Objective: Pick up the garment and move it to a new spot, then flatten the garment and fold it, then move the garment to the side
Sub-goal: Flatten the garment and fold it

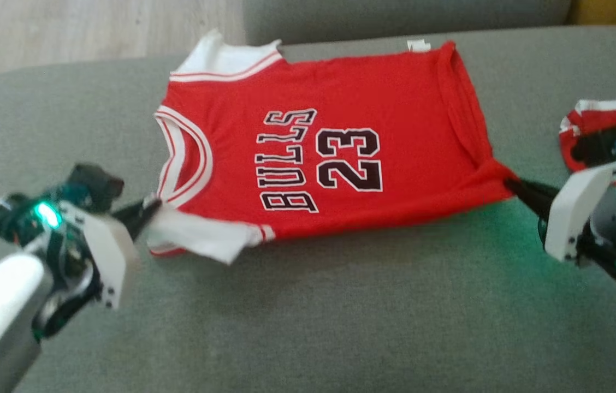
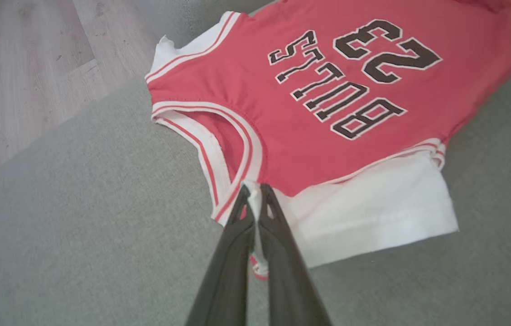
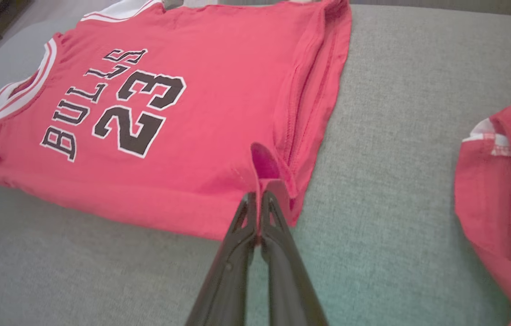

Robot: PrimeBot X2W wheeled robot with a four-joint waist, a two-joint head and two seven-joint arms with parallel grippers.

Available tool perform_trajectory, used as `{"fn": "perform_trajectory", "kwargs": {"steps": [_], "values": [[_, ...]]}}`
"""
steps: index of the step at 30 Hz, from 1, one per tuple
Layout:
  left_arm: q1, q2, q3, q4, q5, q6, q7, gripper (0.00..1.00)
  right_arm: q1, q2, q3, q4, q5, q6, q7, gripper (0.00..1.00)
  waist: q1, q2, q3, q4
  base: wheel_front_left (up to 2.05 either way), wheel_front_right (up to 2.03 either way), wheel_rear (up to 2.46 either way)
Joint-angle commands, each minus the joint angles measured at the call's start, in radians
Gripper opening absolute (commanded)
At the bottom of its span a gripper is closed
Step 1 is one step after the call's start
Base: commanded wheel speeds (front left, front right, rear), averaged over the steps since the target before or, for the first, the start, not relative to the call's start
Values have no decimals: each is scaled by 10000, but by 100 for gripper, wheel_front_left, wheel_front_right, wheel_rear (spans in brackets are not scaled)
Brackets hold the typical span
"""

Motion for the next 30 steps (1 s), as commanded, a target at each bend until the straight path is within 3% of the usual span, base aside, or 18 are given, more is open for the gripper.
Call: {"fn": "perform_trajectory", "kwargs": {"steps": [1,9,19,20,21,26,30], "values": [[-762,293,541,-150,84,-27,25,0,-257,-142,-149,-136,-54,-7,-68,0,-2,-1,291,-141,0,0,0],[-2248,-188,242,1279,728,-193,-26,0,-1185,495,-317,636,-299,-7,-197,0,-2,-1,824,-343,0,0,0],[-3494,-920,134,3135,1499,-31,-798,0,-1980,972,-61,1326,-528,-7,-527,0,-2,-1,1275,-412,0,0,0],[-3606,-1032,142,3292,1577,36,-968,46,-2065,1036,-114,1467,-547,-7,-637,97,-2,-1,1317,-413,0,0,0],[-3721,-1140,145,3425,1693,112,-1210,100,-2183,1086,-202,1629,-642,-7,-858,100,-2,-1,1357,-411,0,0,0],[-4253,-1813,683,4016,2329,1291,-3747,100,-2721,1450,-742,2355,-1293,-7,-2516,100,-2,-1,1445,-381,0,0,0],[-4272,-2353,1047,4388,2415,1870,-5599,100,-2884,1883,-1402,2699,-1360,-7,-3713,100,-2,-1,1201,-324,0,0,0]]}}
